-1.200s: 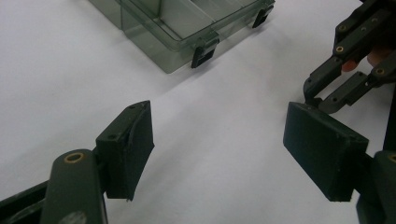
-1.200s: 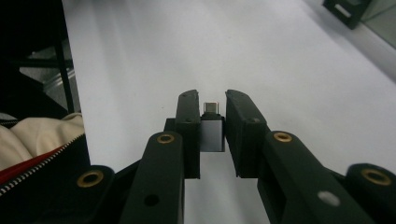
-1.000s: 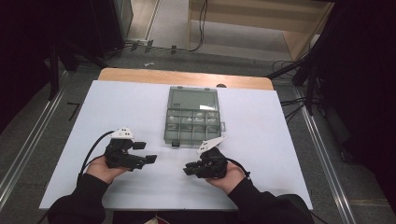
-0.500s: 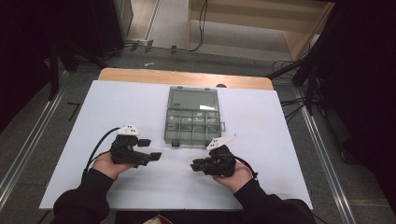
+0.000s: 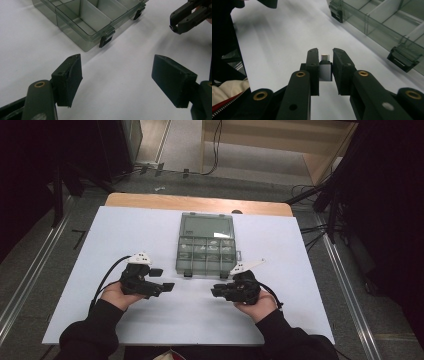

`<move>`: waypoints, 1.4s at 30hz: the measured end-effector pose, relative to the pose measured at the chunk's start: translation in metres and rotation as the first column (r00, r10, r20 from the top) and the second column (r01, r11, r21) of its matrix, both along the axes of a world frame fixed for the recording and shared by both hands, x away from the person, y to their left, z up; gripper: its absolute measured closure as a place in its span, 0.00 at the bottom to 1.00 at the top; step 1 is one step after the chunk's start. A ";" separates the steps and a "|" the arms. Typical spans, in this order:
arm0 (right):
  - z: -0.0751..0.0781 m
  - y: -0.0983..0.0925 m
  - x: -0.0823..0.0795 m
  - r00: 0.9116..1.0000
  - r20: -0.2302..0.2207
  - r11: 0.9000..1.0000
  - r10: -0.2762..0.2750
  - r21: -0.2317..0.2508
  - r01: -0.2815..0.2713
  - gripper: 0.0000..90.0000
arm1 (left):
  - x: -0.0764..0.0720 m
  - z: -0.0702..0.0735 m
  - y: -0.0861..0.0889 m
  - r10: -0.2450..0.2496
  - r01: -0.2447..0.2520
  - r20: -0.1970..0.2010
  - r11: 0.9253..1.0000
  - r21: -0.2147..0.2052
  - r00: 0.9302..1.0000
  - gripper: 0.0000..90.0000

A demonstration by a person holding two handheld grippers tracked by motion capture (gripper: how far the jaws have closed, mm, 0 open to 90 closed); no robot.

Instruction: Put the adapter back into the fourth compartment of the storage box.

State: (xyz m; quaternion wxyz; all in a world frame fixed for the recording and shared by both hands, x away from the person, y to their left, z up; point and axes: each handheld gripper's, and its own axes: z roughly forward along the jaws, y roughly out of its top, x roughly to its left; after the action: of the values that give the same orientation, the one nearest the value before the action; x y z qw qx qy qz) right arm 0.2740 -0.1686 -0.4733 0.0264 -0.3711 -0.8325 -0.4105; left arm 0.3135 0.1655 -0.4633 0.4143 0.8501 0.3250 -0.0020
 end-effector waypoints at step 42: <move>0.010 -0.034 0.024 0.989 0.026 0.989 -0.143 0.038 0.142 0.82 | 0.000 0.000 0.000 0.003 -0.003 0.001 1.000 0.009 1.000 0.28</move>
State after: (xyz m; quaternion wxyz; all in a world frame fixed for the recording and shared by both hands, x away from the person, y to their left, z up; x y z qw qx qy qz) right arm 0.2975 -0.2026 -0.4631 -0.0082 -0.4234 -0.7965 -0.4315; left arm 0.3135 0.1656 -0.4636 0.4108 0.8515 0.3259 0.0004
